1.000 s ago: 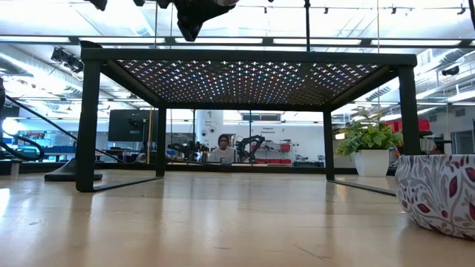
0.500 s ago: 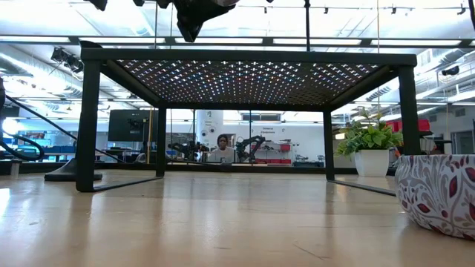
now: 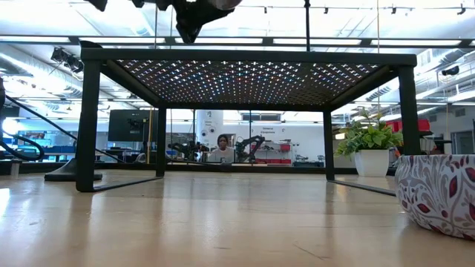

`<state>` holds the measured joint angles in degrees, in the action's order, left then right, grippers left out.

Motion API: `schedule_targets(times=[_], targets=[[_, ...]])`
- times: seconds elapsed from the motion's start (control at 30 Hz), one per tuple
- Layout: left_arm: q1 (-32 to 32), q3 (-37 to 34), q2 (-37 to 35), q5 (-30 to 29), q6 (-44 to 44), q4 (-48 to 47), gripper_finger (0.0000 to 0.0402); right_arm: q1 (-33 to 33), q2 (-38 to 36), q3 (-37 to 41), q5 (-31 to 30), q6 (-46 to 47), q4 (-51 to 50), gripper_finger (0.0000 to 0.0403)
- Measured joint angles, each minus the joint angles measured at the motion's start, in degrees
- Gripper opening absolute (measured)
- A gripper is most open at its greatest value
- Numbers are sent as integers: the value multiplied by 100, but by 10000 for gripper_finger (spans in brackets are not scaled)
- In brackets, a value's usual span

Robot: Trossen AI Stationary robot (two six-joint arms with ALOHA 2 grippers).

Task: Pick & Place candle stick holders
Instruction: Put the pink patterned scented candle on the shelf

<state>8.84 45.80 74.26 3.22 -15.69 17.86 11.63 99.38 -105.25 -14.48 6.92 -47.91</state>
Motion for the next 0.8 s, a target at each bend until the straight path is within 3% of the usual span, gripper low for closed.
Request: schedule_targets(times=[0.37,0.6,0.8], targets=[[466,2,-604,-630,445,-976,294,10,-65,0,57,-11,-33,119],[1041,3,-1042,-1699,444,-1760,294,86,-330,0,45,41,-256,109],[1614,-183,-1202,-2418,237,-1834,294,201,-581,0,39,124,-387,107]])
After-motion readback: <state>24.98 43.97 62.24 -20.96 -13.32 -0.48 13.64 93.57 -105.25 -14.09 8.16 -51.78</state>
